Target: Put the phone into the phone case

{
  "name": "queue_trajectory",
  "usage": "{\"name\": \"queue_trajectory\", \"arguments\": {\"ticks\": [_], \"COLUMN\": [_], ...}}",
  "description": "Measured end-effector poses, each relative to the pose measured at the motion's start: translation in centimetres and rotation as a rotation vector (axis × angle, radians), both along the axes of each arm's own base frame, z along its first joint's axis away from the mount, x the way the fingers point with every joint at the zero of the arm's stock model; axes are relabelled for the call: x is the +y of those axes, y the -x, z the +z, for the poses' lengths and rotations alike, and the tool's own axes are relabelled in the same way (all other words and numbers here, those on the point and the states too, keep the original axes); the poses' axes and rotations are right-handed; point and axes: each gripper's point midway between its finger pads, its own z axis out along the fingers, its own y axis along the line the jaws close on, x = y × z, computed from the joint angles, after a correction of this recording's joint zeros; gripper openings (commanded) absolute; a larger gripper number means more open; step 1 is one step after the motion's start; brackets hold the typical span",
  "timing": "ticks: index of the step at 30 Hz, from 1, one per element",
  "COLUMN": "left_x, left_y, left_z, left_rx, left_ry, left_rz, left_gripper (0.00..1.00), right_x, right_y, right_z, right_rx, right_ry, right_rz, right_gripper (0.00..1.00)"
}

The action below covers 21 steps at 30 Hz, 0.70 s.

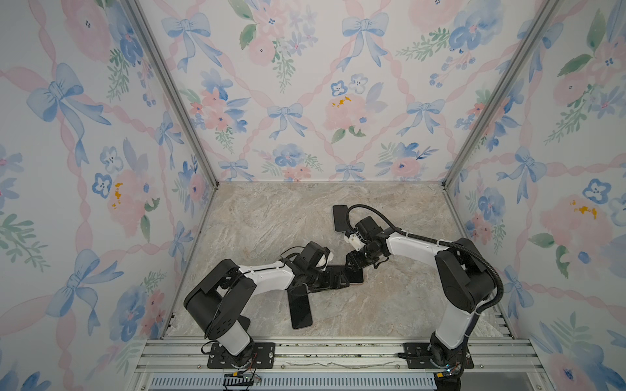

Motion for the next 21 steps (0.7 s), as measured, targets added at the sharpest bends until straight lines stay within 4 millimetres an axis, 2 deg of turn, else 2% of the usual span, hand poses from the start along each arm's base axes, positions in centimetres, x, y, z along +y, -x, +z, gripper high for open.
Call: {"name": "queue_trajectory", "arguments": {"ticks": [7, 10, 13, 21], "left_x": [-0.3, -0.2, -0.1, 1.2], "left_y": [-0.2, -0.2, -0.4, -3.3], "left_z": [0.1, 0.1, 0.1, 0.1], "left_rx": [-0.008, -0.007, 0.0, -0.006], "left_ry": [0.012, 0.014, 0.02, 0.049], "left_rz": [-0.004, -0.002, 0.001, 0.065], "left_gripper": [0.98, 0.98, 0.98, 0.98], "right_x": [0.3, 0.3, 0.2, 0.2], "right_y": [0.5, 0.5, 0.9, 2.2], "right_z": [0.0, 0.0, -0.2, -0.1], "right_rx": [0.019, 0.023, 0.031, 0.071], "right_ry": [-0.011, -0.011, -0.021, -0.069], "right_rz": [0.006, 0.002, -0.002, -0.018], "right_gripper": [0.61, 0.54, 0.52, 0.48]}}
